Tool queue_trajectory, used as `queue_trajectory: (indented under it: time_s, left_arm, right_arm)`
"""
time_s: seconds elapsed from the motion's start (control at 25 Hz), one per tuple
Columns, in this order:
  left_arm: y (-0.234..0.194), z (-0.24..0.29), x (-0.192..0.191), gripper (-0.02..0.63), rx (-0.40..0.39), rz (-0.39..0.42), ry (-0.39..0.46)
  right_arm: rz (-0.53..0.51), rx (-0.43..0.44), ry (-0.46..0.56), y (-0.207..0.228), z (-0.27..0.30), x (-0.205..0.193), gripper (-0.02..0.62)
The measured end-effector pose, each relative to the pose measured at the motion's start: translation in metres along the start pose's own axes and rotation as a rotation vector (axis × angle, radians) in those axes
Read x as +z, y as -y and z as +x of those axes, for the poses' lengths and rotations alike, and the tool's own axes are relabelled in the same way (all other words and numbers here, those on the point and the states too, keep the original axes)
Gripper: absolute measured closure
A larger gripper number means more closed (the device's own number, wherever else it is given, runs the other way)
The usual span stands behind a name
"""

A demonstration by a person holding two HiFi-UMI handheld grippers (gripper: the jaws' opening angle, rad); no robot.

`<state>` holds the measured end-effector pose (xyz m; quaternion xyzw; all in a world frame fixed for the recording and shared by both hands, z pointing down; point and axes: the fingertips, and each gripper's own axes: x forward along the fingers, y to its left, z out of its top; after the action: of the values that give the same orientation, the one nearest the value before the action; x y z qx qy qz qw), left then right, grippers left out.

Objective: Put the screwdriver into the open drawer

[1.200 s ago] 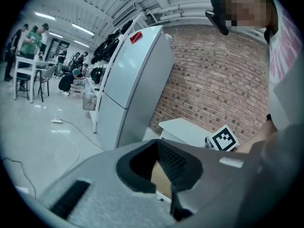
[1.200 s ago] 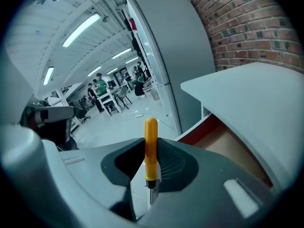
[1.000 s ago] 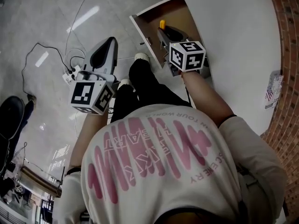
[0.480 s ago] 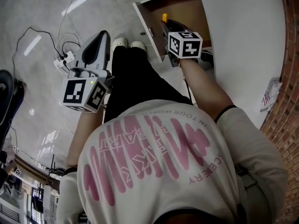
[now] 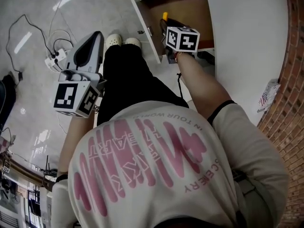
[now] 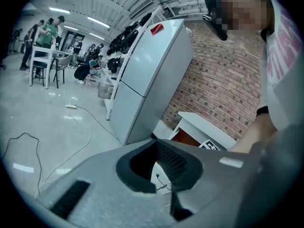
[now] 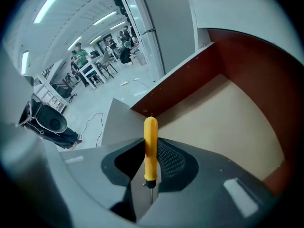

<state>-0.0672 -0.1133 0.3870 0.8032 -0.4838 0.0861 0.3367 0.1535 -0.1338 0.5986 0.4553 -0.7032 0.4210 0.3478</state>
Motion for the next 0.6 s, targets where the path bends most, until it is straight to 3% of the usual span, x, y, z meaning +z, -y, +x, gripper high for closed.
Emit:
queue_trajectory:
  time_s: [0.32,0.6]
  left_arm:
    - [-0.012,0.007,-0.011,0.601,0.016,-0.012,-0.028]
    - [-0.02,0.011,-0.019,0.601,0.016,-0.02,-0.054]
  right_arm:
    - [-0.05,0.008,-0.091,0.002,0.024,-0.019,0.505]
    - [-0.027,-0.014,-0.135,0.011,0.038,-0.033,0.505]
